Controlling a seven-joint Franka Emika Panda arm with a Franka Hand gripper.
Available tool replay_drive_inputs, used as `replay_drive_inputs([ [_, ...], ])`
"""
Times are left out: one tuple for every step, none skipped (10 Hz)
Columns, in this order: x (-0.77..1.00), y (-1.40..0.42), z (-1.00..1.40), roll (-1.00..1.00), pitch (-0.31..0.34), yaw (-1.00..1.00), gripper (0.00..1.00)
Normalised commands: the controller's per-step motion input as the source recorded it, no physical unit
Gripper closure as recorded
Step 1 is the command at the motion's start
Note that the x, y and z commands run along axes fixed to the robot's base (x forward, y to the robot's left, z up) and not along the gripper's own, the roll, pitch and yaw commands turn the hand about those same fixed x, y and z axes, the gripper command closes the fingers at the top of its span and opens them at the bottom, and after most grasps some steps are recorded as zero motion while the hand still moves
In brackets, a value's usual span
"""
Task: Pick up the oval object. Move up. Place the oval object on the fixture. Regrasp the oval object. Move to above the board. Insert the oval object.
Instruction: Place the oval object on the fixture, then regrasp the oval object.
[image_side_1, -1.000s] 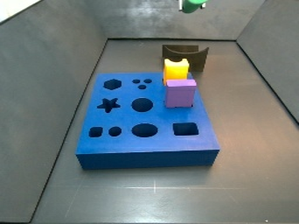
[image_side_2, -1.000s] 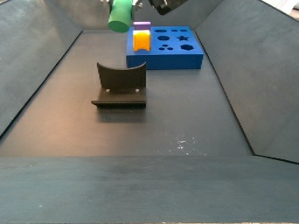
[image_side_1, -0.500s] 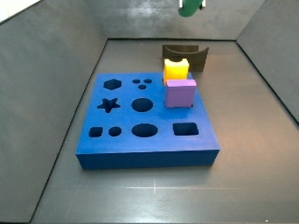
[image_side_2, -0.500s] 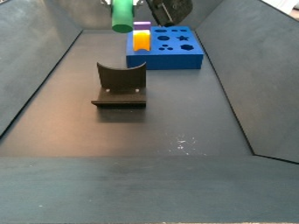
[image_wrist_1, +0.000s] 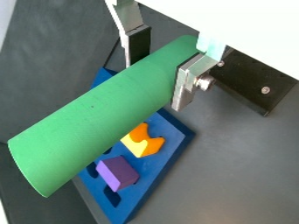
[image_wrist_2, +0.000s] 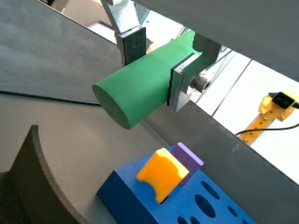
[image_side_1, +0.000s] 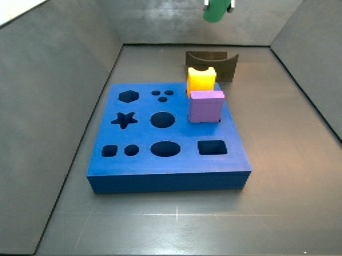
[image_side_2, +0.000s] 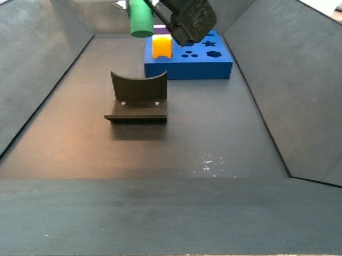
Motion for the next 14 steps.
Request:
replay_drive_inputs([
  [0.06,0.04,-0.01,-0.18,0.013,-0.26,1.0],
  [0.06,0.04,-0.01,-0.15,-0.016,-0.23,1.0],
  [0.1,0.13,-1.0,-0.22,-0.089,-0.14,1.0],
  [0.1,0.13,-1.0,-0.21,-0.099,-0.11,1.0],
  [0.12,0.12,-1.0,-0.19,-0.108,-0.06,1.0],
  [0.12,0.11,-1.0,-0.17,-0.108,-0.04,1.0],
  [0.12,0.1,-1.0,-0.12,-0.099,-0.01,1.0],
  [0.12,0.09,-0.9,-0.1,-0.094,0.01,1.0],
  [0.09,0.06,-0.67,-0.08,-0.075,0.03,1.0],
  [0.09,0.05,-0.55,-0.07,-0.067,0.03,1.0],
  [0.07,0.02,-0.27,-0.07,-0.045,0.04,1.0],
  [0.0,0.0,0.0,0.0,0.0,0.0,0.0],
  [0.0,0.0,1.0,0.05,0.026,-0.01,0.0],
  [0.0,0.0,1.0,0.06,0.026,-0.01,0.0],
])
